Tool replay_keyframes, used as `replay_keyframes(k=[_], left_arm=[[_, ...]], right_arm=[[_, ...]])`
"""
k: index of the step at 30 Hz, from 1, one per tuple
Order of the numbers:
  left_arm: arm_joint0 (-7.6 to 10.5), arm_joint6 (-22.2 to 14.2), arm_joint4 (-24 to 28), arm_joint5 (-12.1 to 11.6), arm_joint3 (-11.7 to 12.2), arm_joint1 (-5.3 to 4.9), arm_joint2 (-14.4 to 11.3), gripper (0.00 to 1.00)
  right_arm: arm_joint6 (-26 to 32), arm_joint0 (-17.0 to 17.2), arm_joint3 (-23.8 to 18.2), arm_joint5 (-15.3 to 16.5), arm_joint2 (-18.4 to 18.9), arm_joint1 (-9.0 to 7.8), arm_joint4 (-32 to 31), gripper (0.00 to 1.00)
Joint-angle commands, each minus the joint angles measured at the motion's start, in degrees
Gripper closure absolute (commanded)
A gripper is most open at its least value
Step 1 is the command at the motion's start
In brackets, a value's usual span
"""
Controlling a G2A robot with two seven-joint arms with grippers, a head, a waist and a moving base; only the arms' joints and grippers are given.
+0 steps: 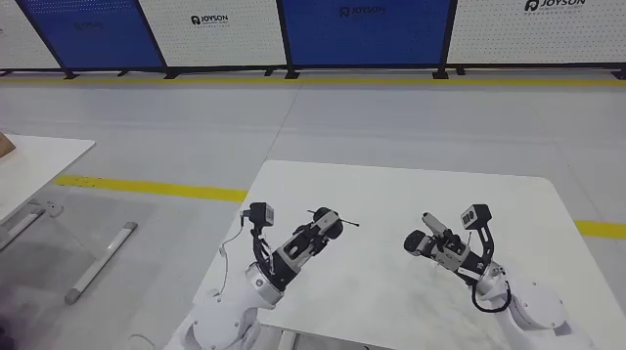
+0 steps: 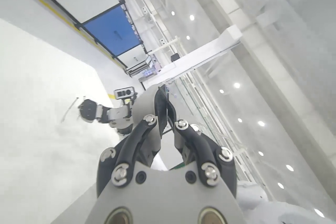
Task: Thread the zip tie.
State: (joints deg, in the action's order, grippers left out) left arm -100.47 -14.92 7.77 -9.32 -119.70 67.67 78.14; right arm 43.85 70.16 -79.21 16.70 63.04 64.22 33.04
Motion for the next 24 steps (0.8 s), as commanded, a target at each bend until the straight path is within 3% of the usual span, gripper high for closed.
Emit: replay_keyframes(k=[1, 4, 6, 9, 10, 11, 24], left_arm=[[1.31, 1.2, -3.4, 1.0, 3.4, 0.16, -2.1, 1.00], [3.31, -0.3, -5.3, 2.5, 8.2, 0.35, -5.3, 1.00], [4.61, 0.8, -7.1, 2.6, 11.2, 0.55, -7.0, 1.00], [6.71, 1.7, -5.7, 3.3, 15.0, 0.95, -8.8, 1.00], [7.27, 2.6, -6.2, 3.1, 15.8, 1.03, -9.0, 1.00], [7.87, 5.7, -7.7, 2.7, 17.0, 1.21, -9.3, 1.00], [8.24, 7.3, -9.1, 2.6, 17.4, 1.32, -9.8, 1.00]], right_arm=[[0.0, 0.0, 0.0, 0.0, 0.0, 0.00, 0.0, 0.00], [0.0, 0.0, 0.0, 0.0, 0.0, 0.00, 0.0, 0.00], [0.0, 0.0, 0.0, 0.0, 0.0, 0.00, 0.0, 0.00], [0.0, 0.0, 0.0, 0.0, 0.0, 0.00, 0.0, 0.00], [0.0, 0.0, 0.0, 0.0, 0.0, 0.00, 0.0, 0.00], [0.0, 0.0, 0.0, 0.0, 0.0, 0.00, 0.0, 0.00], [0.0, 0.0, 0.0, 0.0, 0.0, 0.00, 0.0, 0.00]])
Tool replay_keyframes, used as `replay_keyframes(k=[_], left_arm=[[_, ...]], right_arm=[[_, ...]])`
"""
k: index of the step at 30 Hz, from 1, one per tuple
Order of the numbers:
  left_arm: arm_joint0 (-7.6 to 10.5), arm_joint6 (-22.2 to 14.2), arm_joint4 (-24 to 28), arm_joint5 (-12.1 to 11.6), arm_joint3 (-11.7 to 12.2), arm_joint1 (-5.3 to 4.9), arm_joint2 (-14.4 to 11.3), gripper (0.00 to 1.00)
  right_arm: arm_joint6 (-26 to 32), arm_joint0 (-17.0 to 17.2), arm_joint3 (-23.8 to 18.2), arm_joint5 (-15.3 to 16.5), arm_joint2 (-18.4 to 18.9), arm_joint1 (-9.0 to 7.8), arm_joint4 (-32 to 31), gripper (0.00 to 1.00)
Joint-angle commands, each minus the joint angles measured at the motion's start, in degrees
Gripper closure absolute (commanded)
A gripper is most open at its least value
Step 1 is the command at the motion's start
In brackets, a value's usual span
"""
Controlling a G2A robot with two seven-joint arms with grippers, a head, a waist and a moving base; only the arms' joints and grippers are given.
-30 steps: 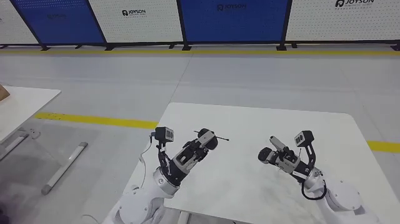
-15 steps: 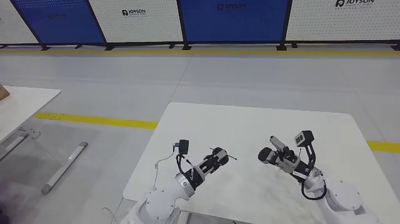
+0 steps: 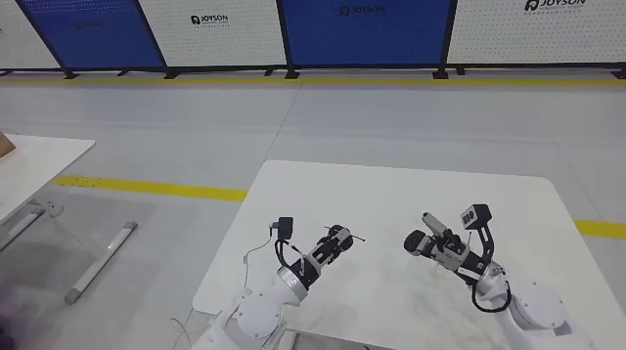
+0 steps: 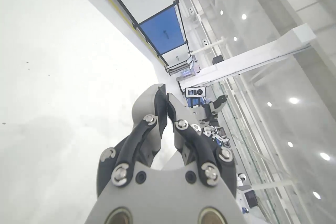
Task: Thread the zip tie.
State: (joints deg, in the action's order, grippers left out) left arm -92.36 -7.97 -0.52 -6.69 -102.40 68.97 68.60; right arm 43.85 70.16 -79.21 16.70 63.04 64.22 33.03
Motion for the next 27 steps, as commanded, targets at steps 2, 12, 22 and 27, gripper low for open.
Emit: replay_keyframes(k=[2, 12, 22, 27], left_arm=[[0.33, 1.4, -3.5, -0.2, 0.6, 0.13, -1.5, 1.00], [1.54, 4.5, -5.3, -0.5, 2.1, 0.73, -4.6, 1.00], [1.54, 4.5, -5.3, -0.5, 2.1, 0.73, -4.6, 1.00], [1.54, 4.5, -5.3, -0.5, 2.1, 0.73, -4.6, 1.00]], right_arm=[[0.0, 0.0, 0.0, 0.0, 0.0, 0.00, 0.0, 0.00], [0.0, 0.0, 0.0, 0.0, 0.0, 0.00, 0.0, 0.00], [3.5, -1.3, -2.5, -2.9, 2.4, -0.33, 1.8, 0.00], [14.6, -6.0, -3.1, -9.8, 6.7, -2.08, -6.0, 0.00]])
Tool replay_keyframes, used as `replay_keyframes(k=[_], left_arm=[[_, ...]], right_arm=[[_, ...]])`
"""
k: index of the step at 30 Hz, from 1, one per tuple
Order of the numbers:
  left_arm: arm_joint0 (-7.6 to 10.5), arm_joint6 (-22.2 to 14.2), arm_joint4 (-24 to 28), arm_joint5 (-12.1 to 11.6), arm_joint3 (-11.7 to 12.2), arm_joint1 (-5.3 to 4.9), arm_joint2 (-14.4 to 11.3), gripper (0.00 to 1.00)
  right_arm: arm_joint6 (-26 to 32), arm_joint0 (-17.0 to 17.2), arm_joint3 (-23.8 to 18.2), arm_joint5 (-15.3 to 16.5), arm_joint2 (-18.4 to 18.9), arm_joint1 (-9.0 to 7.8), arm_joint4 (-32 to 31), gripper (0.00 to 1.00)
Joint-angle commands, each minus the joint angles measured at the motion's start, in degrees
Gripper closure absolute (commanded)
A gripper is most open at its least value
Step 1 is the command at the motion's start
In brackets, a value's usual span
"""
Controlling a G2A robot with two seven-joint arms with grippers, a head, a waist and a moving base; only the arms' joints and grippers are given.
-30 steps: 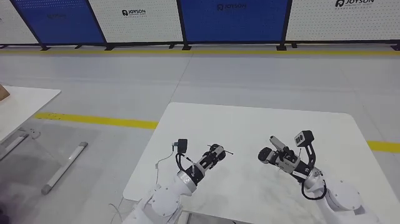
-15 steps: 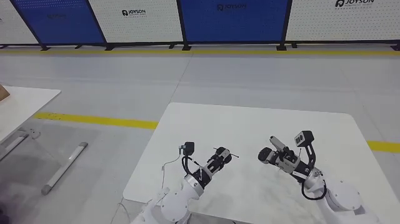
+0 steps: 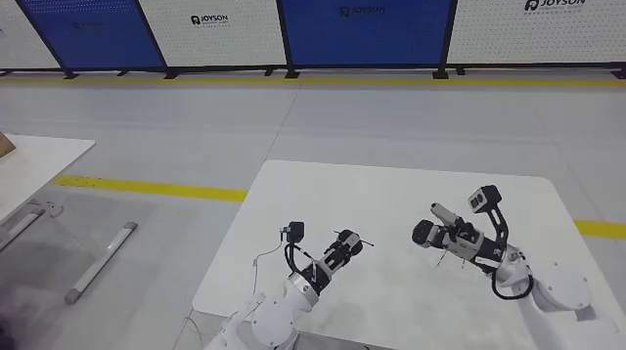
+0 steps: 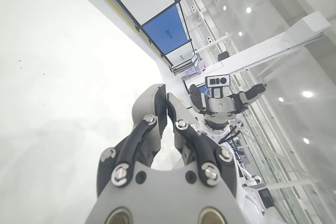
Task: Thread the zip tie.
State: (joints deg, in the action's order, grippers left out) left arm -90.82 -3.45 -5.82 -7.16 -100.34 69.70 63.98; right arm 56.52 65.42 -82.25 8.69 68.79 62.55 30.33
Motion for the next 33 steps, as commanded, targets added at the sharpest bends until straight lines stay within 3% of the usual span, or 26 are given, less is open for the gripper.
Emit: replay_keyframes(k=[1, 6, 10, 22, 24, 29, 33], left_arm=[[0.00, 0.0, 0.0, 0.0, 0.0, 0.00, 0.0, 1.00], [0.00, 0.0, 0.0, 0.0, 0.0, 0.00, 0.0, 1.00], [0.00, 0.0, 0.0, 0.0, 0.0, 0.00, 0.0, 1.00], [0.00, 0.0, 0.0, 0.0, 0.0, 0.00, 0.0, 1.00], [0.00, 0.0, 0.0, 0.0, 0.0, 0.00, 0.0, 1.00], [0.00, 0.0, 0.0, 0.0, 0.0, 0.00, 0.0, 1.00], [0.00, 0.0, 0.0, 0.0, 0.0, 0.00, 0.0, 1.00]], right_arm=[[2.4, -2.2, -0.4, -3.0, 1.3, -0.71, -6.3, 0.00], [3.2, -6.1, -3.0, -9.3, 1.2, -1.76, -21.2, 0.00], [2.2, -8.4, -3.2, -12.8, -0.2, -1.89, -27.5, 0.00], [2.2, -8.4, -3.2, -12.8, -0.2, -1.89, -27.5, 0.00], [0.3, -7.8, -4.6, -12.5, -0.4, -2.14, -32.0, 0.00], [7.4, -9.2, -7.2, -15.8, 1.9, -3.45, -38.0, 0.00], [13.8, -13.5, -5.6, -19.2, -1.2, -3.58, -43.7, 0.00]])
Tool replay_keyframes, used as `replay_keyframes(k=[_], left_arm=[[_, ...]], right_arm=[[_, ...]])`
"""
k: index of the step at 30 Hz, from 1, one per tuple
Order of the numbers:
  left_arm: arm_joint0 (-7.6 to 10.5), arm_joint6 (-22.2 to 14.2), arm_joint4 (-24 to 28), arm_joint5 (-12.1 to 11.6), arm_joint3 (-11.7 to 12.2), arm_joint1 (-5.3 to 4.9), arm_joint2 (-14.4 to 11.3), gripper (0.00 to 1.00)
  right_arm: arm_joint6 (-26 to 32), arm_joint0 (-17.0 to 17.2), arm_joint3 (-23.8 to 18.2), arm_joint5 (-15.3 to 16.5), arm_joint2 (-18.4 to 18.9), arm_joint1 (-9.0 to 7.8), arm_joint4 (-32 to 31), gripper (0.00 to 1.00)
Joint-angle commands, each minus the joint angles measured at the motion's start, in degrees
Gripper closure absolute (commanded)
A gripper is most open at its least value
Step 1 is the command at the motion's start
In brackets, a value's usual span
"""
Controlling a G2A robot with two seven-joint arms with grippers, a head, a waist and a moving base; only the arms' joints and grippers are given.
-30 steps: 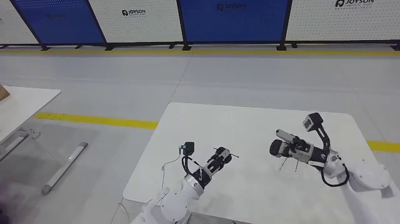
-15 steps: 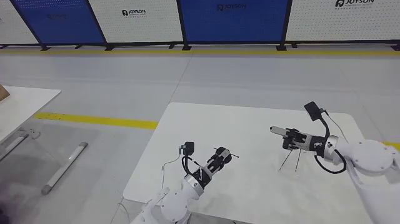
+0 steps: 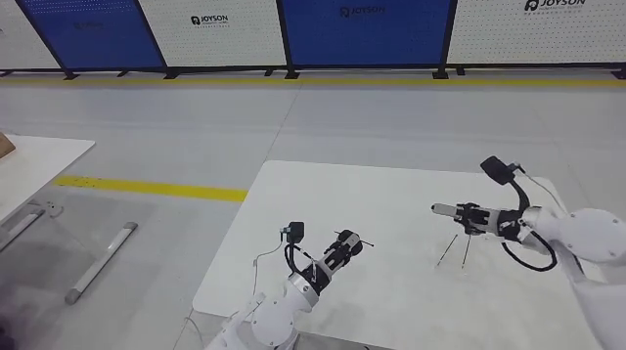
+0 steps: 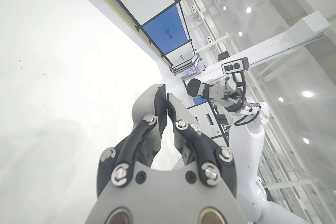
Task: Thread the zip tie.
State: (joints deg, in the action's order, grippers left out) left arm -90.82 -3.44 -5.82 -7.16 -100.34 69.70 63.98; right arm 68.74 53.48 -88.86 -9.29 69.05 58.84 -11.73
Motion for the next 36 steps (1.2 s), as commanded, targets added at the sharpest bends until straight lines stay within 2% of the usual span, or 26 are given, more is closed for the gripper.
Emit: replay_keyframes(k=[1, 5, 7, 9, 10, 23, 25, 29, 34, 36], left_arm=[[0.00, 0.0, 0.0, 0.0, 0.0, 0.00, 0.0, 1.00], [0.00, 0.0, 0.0, 0.0, 0.0, 0.00, 0.0, 1.00], [0.00, 0.0, 0.0, 0.0, 0.0, 0.00, 0.0, 1.00], [0.00, 0.0, 0.0, 0.0, 0.0, 0.00, 0.0, 1.00], [0.00, 0.0, 0.0, 0.0, 0.0, 0.00, 0.0, 1.00], [0.00, 0.0, 0.0, 0.0, 0.0, 0.00, 0.0, 1.00], [0.00, 0.0, 0.0, 0.0, 0.0, 0.00, 0.0, 1.00], [0.00, 0.0, 0.0, 0.0, 0.0, 0.00, 0.0, 1.00], [0.00, 0.0, 0.0, 0.0, 0.0, 0.00, 0.0, 1.00], [0.00, 0.0, 0.0, 0.0, 0.0, 0.00, 0.0, 1.00]], right_arm=[[2.0, -3.0, 2.0, -1.7, -2.7, 0.35, -2.2, 0.00], [5.2, -9.5, 10.0, -4.7, -10.2, 2.06, -3.8, 0.00], [3.2, -13.0, 15.3, -5.5, -14.4, 3.54, -4.1, 0.00], [0.3, -15.9, 19.6, -7.9, -18.0, 4.93, -6.1, 0.00], [-1.0, -16.7, 20.5, -8.5, -19.2, 5.46, -6.5, 0.00], [-1.0, -16.7, 20.5, -8.5, -19.2, 5.46, -6.5, 0.00], [-1.4, -16.0, 20.3, -7.0, -19.3, 5.40, -6.8, 0.00], [3.1, -16.4, 19.9, -4.5, -18.5, 4.64, -8.6, 0.00], [10.2, -16.2, 17.0, -6.3, -18.3, 3.56, -13.0, 0.00], [10.9, -15.9, 15.8, -6.2, -18.8, 3.31, -14.1, 0.00]])
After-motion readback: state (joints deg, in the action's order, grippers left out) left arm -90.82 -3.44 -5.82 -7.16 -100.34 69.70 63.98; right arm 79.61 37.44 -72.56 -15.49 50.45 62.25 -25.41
